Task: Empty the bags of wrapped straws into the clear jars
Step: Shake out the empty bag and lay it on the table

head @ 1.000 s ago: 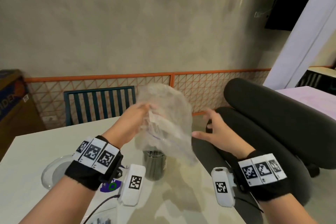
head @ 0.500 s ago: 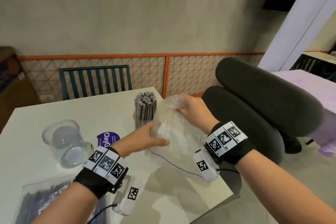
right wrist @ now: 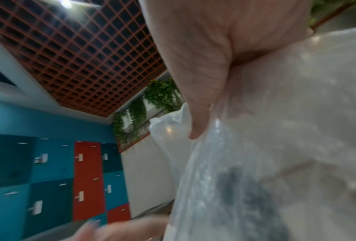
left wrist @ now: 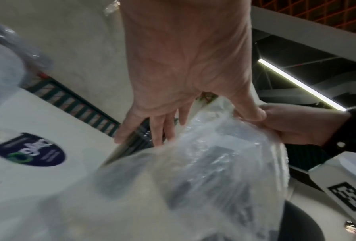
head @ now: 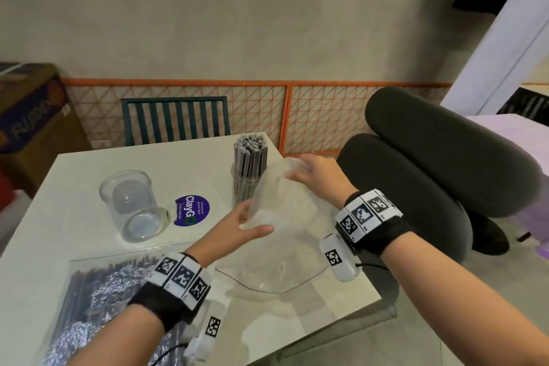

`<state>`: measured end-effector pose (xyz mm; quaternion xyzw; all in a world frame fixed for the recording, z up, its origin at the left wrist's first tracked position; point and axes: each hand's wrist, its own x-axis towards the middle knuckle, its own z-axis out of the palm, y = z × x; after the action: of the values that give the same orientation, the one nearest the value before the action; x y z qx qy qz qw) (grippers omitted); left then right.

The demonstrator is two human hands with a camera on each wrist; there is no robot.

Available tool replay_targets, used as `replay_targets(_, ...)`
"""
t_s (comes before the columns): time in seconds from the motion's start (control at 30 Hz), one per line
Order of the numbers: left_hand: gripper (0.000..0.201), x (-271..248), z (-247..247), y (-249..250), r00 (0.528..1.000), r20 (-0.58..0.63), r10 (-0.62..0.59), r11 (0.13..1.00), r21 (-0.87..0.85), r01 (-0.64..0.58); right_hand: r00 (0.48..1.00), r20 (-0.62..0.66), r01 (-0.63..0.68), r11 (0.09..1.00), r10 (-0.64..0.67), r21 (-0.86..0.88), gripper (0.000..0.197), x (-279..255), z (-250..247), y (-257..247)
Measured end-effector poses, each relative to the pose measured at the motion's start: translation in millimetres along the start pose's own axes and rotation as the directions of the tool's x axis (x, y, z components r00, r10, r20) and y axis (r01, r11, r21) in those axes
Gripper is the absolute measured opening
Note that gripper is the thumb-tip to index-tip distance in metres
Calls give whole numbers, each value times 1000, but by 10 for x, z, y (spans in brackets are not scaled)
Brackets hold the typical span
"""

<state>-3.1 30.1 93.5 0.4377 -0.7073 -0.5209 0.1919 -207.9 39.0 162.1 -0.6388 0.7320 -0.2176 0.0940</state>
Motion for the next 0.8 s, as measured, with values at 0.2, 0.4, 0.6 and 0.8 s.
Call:
replay_targets(0.2,27,174,20,248,982,-189,-15,912,-404,-64,989,64,100,926,-132,363,64,-246,-313,-7)
replay_targets(0.4,8,151,-95,206,977,-210,-45,702,-702,-119,934,270,-352,722,233,595,69,-708,70,520)
replay_targets(0.6,12,179,-13,142,927,-370,-70,742,-640,-199,857,449,-515,415,253,750,41,-873,265,513)
replay_targets(0.8,13,183,127,83,882,-464,-80,778,-582,-236,864,469,-504,357,185,787,22,-842,231,614)
